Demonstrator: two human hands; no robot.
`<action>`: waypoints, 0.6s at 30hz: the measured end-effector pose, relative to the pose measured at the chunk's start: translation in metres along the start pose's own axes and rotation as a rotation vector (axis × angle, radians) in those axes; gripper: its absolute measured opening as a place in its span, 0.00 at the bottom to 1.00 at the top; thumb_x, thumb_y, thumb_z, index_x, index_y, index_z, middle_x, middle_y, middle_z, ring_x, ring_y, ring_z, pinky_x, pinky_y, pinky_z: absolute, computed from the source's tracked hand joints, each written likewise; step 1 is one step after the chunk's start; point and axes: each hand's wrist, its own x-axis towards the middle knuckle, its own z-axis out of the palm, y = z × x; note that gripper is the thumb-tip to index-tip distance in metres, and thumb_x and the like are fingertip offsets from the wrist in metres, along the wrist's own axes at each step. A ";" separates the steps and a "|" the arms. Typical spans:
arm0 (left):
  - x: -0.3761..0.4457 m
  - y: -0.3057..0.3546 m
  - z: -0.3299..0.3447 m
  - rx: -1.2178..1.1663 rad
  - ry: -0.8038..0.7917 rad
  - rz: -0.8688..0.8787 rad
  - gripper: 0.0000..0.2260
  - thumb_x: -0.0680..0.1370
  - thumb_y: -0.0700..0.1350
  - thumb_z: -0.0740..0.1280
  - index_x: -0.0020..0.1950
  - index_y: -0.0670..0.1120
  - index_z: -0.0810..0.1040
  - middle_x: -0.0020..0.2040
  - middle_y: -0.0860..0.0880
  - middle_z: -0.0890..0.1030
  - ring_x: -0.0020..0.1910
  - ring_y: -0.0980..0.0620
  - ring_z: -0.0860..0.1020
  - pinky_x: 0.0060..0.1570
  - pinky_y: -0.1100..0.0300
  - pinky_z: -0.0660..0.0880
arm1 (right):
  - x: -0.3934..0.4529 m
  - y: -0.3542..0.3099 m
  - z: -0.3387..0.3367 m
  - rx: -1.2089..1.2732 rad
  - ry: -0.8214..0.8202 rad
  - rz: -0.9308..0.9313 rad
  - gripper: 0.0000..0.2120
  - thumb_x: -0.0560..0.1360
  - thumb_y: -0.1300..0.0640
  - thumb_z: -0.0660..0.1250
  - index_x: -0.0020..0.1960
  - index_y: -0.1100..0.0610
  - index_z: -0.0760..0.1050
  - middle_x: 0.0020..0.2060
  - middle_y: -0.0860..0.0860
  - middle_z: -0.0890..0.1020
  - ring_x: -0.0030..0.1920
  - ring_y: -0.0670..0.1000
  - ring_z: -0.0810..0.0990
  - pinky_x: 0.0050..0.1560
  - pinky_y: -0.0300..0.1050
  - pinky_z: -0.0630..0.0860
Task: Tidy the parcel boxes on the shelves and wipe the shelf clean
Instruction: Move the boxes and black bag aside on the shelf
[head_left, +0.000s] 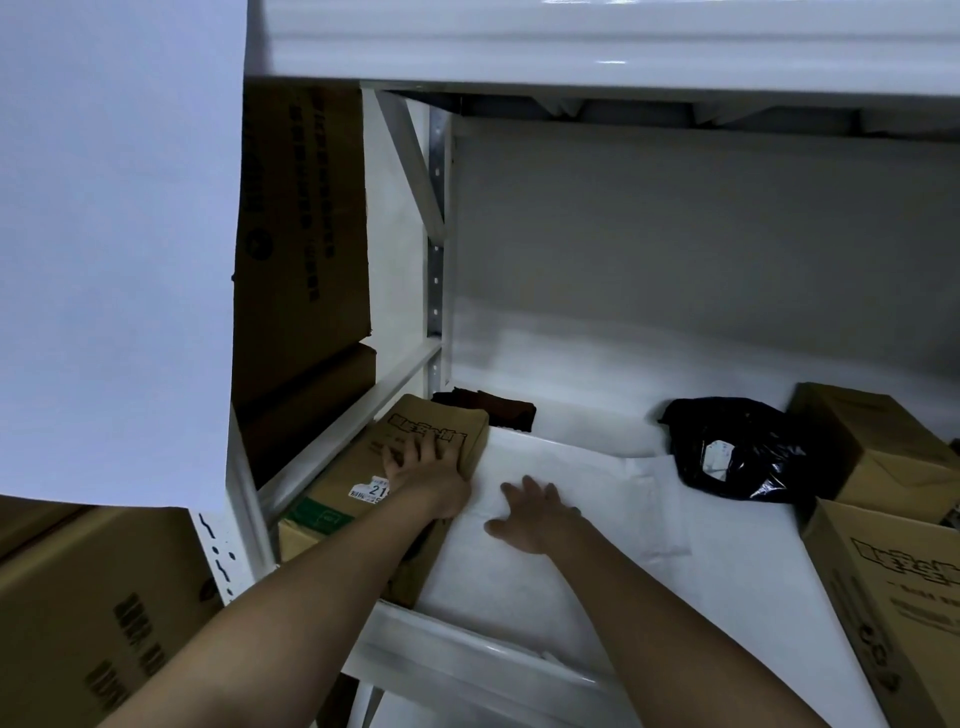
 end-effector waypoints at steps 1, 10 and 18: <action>0.001 0.000 -0.001 -0.002 -0.015 -0.009 0.31 0.81 0.50 0.55 0.79 0.51 0.41 0.78 0.44 0.40 0.76 0.40 0.38 0.71 0.36 0.38 | 0.000 0.000 0.000 0.001 0.003 0.000 0.33 0.79 0.38 0.54 0.78 0.48 0.47 0.78 0.51 0.45 0.77 0.60 0.44 0.70 0.66 0.54; -0.004 0.004 -0.002 -0.038 -0.026 -0.082 0.36 0.78 0.46 0.59 0.78 0.53 0.38 0.78 0.45 0.38 0.76 0.40 0.37 0.70 0.34 0.38 | 0.000 0.001 0.004 -0.012 0.016 0.005 0.33 0.79 0.38 0.52 0.78 0.47 0.46 0.78 0.50 0.44 0.77 0.59 0.43 0.70 0.66 0.53; -0.014 0.002 0.005 0.017 0.294 0.108 0.24 0.78 0.54 0.59 0.71 0.47 0.61 0.70 0.42 0.63 0.69 0.42 0.62 0.66 0.44 0.61 | -0.005 0.003 0.007 -0.051 0.103 -0.007 0.32 0.78 0.36 0.52 0.77 0.48 0.51 0.77 0.52 0.48 0.76 0.59 0.51 0.69 0.65 0.56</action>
